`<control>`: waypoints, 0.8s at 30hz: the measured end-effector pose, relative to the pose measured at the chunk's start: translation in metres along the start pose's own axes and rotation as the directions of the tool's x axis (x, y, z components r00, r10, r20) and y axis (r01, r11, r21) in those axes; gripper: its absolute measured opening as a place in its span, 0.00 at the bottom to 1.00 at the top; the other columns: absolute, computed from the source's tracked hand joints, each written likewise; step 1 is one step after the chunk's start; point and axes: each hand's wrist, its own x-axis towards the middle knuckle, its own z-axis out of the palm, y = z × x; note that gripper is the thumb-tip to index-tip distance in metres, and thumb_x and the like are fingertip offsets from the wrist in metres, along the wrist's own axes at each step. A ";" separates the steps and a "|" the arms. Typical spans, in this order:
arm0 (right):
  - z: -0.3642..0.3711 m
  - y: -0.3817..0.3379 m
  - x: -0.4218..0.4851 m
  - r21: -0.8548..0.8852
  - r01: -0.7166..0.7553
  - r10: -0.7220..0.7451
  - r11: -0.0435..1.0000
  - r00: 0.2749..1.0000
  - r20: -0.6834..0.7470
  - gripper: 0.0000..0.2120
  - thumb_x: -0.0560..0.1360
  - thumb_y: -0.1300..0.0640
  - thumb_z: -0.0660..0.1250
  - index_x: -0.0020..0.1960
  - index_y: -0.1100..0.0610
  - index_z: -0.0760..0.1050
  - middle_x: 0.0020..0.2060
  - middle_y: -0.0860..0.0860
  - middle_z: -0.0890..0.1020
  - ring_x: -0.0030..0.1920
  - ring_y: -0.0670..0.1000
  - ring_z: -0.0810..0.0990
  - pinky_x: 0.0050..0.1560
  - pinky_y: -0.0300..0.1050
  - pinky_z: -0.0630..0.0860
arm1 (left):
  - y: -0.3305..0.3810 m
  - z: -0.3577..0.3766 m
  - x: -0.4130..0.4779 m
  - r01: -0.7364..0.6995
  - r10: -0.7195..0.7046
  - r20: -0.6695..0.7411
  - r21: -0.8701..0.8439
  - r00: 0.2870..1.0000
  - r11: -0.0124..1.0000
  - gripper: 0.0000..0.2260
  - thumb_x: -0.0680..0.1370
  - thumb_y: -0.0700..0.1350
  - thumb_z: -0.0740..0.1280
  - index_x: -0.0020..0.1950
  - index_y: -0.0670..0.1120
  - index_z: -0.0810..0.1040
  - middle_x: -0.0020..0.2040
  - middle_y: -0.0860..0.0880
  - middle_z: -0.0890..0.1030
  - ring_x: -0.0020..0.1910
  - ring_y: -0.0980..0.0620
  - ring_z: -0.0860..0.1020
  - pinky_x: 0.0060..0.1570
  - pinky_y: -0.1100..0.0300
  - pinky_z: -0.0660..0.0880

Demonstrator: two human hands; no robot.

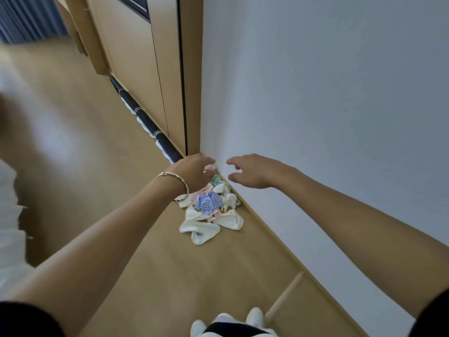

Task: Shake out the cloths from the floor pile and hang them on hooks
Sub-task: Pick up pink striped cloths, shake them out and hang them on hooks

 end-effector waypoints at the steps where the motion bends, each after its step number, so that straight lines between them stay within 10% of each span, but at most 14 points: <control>1: 0.000 -0.002 0.012 0.006 0.007 -0.007 1.000 1.000 0.012 0.23 0.80 0.49 0.58 0.74 0.51 0.62 0.70 0.53 0.70 0.68 0.55 0.69 0.64 0.49 0.68 | -0.008 -0.001 0.002 0.013 -0.013 -0.005 -0.009 1.000 1.000 0.16 0.81 0.49 0.57 0.68 0.50 0.71 0.66 0.48 0.73 0.64 0.47 0.72 0.61 0.51 0.71; 24: 0.056 0.090 0.416 0.158 0.096 -0.144 0.983 0.933 0.329 0.19 0.78 0.55 0.56 0.67 0.56 0.72 0.67 0.56 0.74 0.63 0.57 0.73 0.62 0.50 0.71 | -0.165 0.097 0.287 0.341 -0.327 0.234 -0.024 0.916 0.940 0.18 0.79 0.46 0.58 0.70 0.52 0.68 0.67 0.47 0.73 0.63 0.45 0.72 0.58 0.55 0.70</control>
